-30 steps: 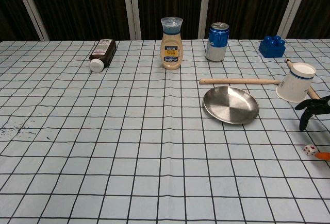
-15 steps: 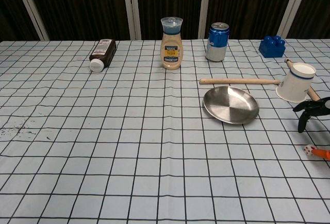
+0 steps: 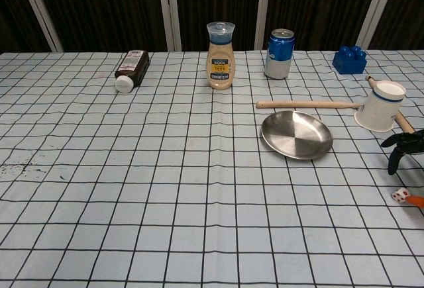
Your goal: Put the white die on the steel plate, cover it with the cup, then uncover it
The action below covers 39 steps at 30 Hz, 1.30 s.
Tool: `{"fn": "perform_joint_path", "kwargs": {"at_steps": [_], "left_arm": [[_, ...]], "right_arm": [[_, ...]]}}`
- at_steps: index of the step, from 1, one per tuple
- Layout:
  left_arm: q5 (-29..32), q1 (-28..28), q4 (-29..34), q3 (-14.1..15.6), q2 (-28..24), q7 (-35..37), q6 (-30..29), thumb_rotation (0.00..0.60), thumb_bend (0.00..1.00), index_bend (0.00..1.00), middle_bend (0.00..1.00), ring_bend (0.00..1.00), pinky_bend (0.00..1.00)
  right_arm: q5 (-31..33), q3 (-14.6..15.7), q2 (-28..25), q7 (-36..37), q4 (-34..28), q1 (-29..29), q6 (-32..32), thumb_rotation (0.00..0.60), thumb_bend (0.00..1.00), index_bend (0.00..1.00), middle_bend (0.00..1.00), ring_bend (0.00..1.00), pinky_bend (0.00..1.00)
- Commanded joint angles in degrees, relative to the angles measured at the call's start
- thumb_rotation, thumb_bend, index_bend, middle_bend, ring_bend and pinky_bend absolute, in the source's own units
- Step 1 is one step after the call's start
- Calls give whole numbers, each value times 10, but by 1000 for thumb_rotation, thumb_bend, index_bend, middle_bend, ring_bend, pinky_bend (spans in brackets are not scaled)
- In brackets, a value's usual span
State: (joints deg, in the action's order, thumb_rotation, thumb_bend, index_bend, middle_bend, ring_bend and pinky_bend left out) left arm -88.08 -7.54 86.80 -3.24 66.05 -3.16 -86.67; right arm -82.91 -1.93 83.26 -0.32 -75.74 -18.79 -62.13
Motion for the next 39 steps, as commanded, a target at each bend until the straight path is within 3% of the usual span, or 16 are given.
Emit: {"fn": "perform_joint_path", "kwargs": {"at_steps": [1,39], "left_arm": [[0,-1,0,0,0,-1,1,600,707,62,0,0,0],[4,-2,1,0,2,-9,5,600,707,69,0,0,0]], "right_arm": [[0,1,0,2,1,0,0,600,295,431,157,144,0],[20,5,11,-10,9,-18,22,600,295,511,163,144,0]]}}
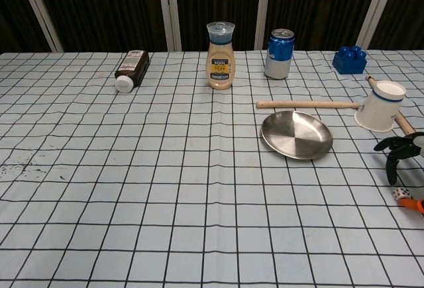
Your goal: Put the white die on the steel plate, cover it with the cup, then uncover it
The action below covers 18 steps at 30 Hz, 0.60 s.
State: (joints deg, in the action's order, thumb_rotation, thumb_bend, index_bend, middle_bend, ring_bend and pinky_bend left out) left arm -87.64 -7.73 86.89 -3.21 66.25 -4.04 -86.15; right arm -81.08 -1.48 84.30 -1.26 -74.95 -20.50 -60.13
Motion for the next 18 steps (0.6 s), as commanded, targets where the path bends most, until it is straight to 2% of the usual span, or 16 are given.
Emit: {"fn": "perform_joint_path", "kwargs": {"at_steps": [1,18], "left_arm": [[0,0,0,0,0,0,0,600,707,69,0,0,0],[2,0,2,1,1,-8,3,600,707,73,0,0,0]], "right_arm": [[2,0,1,-1,2,-1,2,600,295,511,163,144,0],[7,0,-10,3,-1,2,-3,600,296,511,163,144,0]]}}
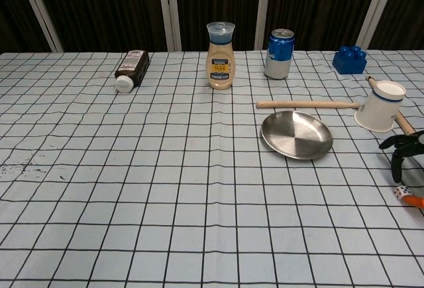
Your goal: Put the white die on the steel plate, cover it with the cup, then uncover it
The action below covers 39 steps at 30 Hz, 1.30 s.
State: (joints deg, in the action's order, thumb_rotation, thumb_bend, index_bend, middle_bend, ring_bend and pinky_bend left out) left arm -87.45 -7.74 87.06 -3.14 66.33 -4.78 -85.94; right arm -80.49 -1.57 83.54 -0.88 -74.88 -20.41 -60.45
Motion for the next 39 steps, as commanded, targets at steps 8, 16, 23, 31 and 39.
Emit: {"fn": "perform_joint_path", "kwargs": {"at_steps": [8,16,23,31,39], "left_arm": [[-2,0,2,2,1,-7,0,600,707,73,0,0,0],[-2,0,3,2,2,-9,0,600,707,74,0,0,0],[-1,1,3,1,1,-9,-1,600,707,75,0,0,0],[-1,0,3,1,2,-10,1,600,707,75,0,0,0],[0,0,4,1,1,-8,0,600,707,75,0,0,0]], "right_arm": [[4,4,-6,-3,-7,1,3,600,297,513,163,144,0],[4,3,-4,-1,-4,-1,6,600,304,517,163,144,0],[5,3,-3,-1,-2,-3,7,600,347,540,177,144,0],[5,3,-3,0,-2,-2,5,600,377,559,186,148,0],[-4,1,-10,-1,-15,-1,-9,600,391,570,188,151,0]]}}
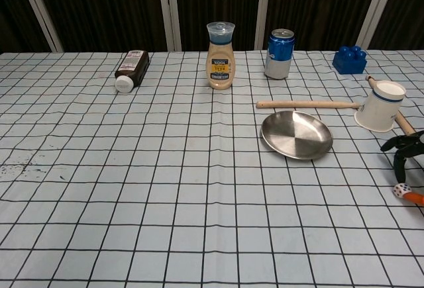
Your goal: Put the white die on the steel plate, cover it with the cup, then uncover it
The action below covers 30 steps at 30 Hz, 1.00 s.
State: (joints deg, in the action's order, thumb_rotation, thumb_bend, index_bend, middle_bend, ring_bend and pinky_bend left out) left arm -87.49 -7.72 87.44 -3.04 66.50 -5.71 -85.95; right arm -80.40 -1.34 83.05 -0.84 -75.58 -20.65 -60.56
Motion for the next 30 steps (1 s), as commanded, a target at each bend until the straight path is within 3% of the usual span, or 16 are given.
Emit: {"fn": "perform_joint_path", "kwargs": {"at_steps": [1,10,18,24,30], "left_arm": [[1,0,0,-1,-1,2,-1,600,707,75,0,0,0],[1,1,-1,-1,-6,16,-1,600,707,75,0,0,0],[2,1,-2,-3,-8,26,-2,600,707,75,0,0,0],[2,3,-2,-4,-12,34,-6,600,707,75,0,0,0],[1,6,-3,-5,-14,42,-14,600,707,75,0,0,0]], "right_arm": [[-7,-1,-9,-4,-14,2,-12,600,392,570,188,151,0],[-34,-13,-58,-54,-115,-1,-56,600,392,570,188,151,0],[-7,-56,-68,-122,-192,-54,-8,600,392,569,188,154,0],[44,-93,-44,-139,-174,-103,48,600,392,570,188,162,0],[87,-118,-3,-123,-109,-151,104,600,392,570,188,162,0]]}}
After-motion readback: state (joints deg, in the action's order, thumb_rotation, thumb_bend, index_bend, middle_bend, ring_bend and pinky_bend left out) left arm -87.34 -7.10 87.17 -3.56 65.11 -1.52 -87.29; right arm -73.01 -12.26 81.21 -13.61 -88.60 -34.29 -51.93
